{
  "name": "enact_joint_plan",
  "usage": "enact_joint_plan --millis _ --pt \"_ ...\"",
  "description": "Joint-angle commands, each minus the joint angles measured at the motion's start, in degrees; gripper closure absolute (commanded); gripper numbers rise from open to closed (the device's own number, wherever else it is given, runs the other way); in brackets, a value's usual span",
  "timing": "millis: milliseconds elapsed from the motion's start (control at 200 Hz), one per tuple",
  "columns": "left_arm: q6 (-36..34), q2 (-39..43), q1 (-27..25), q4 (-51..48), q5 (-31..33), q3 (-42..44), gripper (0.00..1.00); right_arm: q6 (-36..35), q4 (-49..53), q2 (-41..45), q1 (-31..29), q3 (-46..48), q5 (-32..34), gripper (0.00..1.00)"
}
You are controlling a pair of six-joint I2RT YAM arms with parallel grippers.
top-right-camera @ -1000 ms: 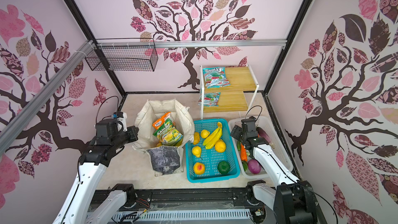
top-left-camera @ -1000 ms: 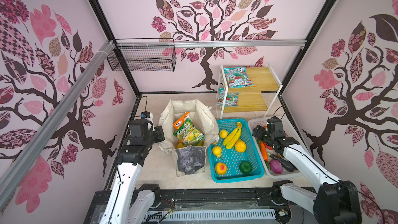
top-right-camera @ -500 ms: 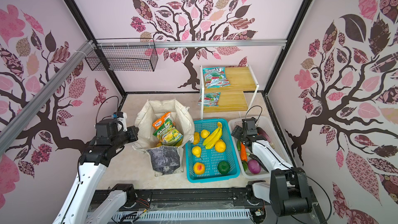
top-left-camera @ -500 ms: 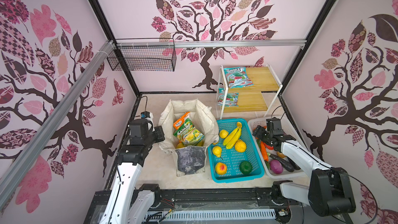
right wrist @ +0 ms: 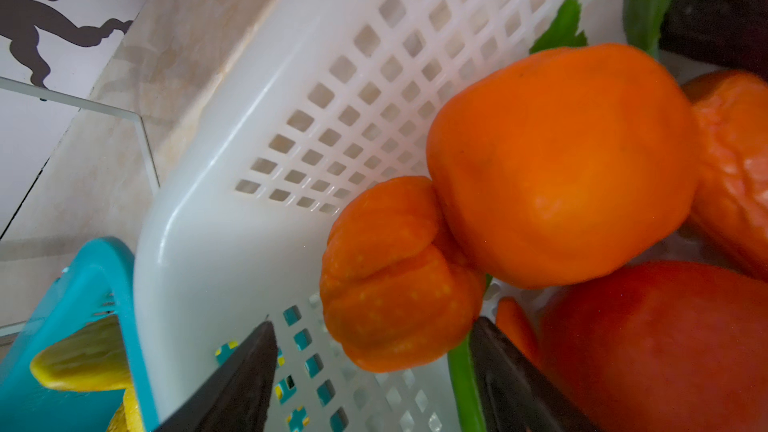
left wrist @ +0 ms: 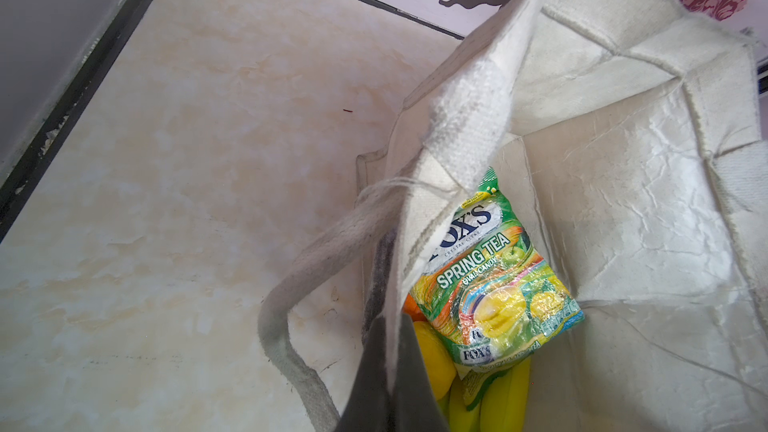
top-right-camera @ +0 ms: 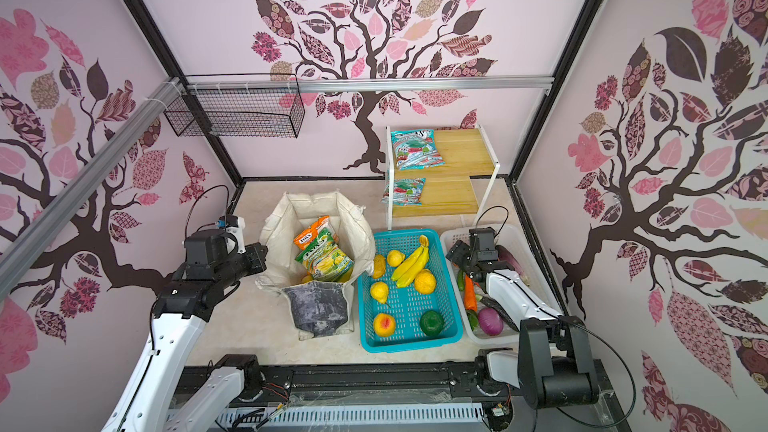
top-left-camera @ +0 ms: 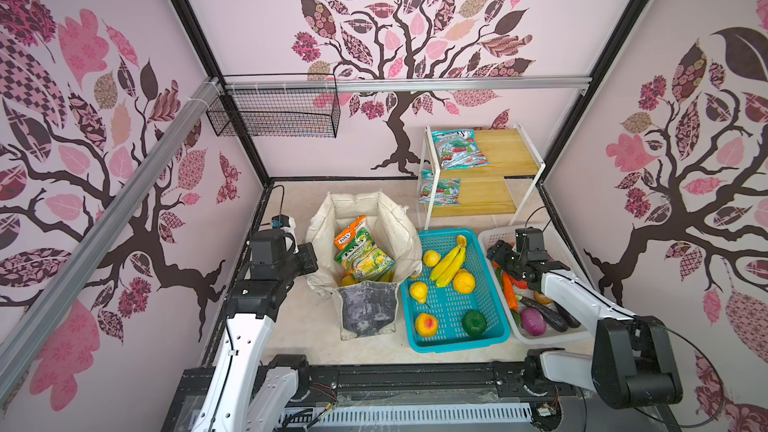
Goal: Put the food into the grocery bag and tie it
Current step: 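Lower the right gripper onto the small orange pumpkin in the white basket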
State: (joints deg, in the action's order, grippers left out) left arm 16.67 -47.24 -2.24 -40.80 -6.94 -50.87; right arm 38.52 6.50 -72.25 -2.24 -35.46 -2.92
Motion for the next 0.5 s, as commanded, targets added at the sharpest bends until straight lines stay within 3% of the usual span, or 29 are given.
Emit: enact_joint_plan --millis 0,495 --pt "-0.49 0.31 0.22 1.07 -0.18 1.23 1.00 1.33 0.03 2.18 1.70 1.57 -0.21 0.26" --pt "-0.08 0.81 0.15 0.46 0.99 0.96 1.00 2.86 -5.50 -3.53 1.90 2.24 -3.88 0.25"
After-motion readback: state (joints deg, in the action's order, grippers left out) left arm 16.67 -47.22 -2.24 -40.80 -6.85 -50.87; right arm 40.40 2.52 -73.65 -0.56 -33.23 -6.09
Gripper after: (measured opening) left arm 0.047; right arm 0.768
